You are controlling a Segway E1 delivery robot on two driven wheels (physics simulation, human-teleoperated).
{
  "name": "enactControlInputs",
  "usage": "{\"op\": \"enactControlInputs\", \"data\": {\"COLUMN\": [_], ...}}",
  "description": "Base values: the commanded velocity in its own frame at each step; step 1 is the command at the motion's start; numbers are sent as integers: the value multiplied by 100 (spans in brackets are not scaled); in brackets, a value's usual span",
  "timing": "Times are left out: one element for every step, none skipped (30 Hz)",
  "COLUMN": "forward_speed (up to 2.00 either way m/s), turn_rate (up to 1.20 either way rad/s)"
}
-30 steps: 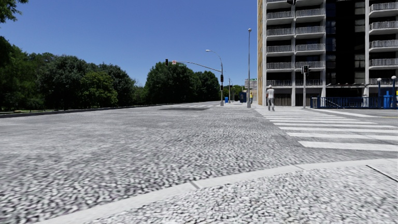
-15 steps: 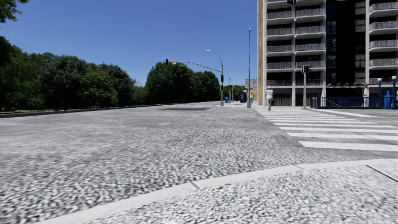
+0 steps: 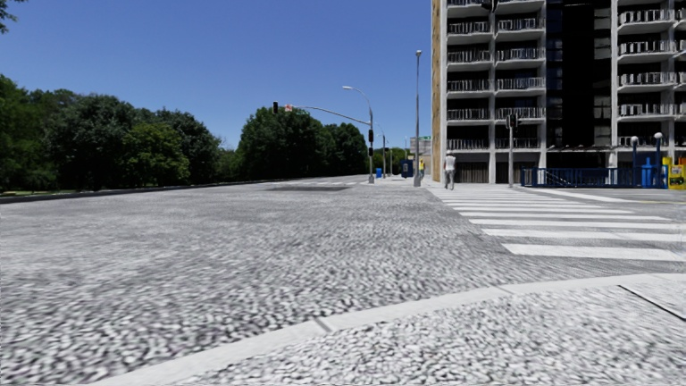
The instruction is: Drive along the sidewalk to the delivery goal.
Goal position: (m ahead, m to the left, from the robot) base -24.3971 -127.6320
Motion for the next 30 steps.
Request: {"op": "enactControlInputs", "data": {"forward_speed": [78,82,90,90,93,96,99,105,105,112,116,120,120,123,123,124,124,124,124,126,129,130,131,131,131,129,127,127,127,127], "turn_rate": [-55,-56,-56,-56,-56,-56,-56,-56,-56,-56,-56,-56,-56,-56,-59,-64,-71,-71,-74,-75,-75,-75,-76,-76,-77,-82,-84,-84,-84,-84]}}
